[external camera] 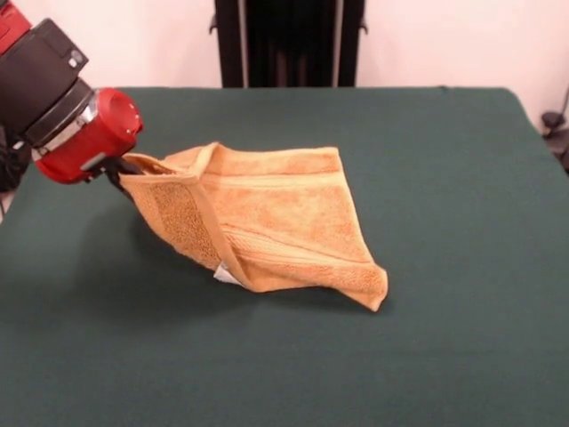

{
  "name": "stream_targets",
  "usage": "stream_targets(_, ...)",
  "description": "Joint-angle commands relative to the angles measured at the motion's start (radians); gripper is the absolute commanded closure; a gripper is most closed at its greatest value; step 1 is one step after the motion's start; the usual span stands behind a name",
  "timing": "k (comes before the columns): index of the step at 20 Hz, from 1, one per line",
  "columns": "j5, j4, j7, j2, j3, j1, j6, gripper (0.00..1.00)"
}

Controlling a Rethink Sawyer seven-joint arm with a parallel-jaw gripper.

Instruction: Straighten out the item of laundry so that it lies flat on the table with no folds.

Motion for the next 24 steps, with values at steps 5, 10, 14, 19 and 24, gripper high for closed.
stream_targets(5, 0.087, 0.045, -0.293, 0.135, 0.117, -0.039, -0.026, 1.00)
stream_targets(10, 0.095, 0.075, -0.314, 0.201, 0.164, -0.080, -0.064, 1.00)
stream_targets(14, 0.056, 0.085, -0.344, 0.223, 0.182, -0.099, -0.066, 1.00)
stream_targets(19, -0.086, 0.062, -0.396, 0.167, 0.134, -0.072, -0.027, 0.00)
stream_targets(24, -0.120, 0.052, -0.411, 0.153, 0.121, -0.059, -0.004, 0.00)
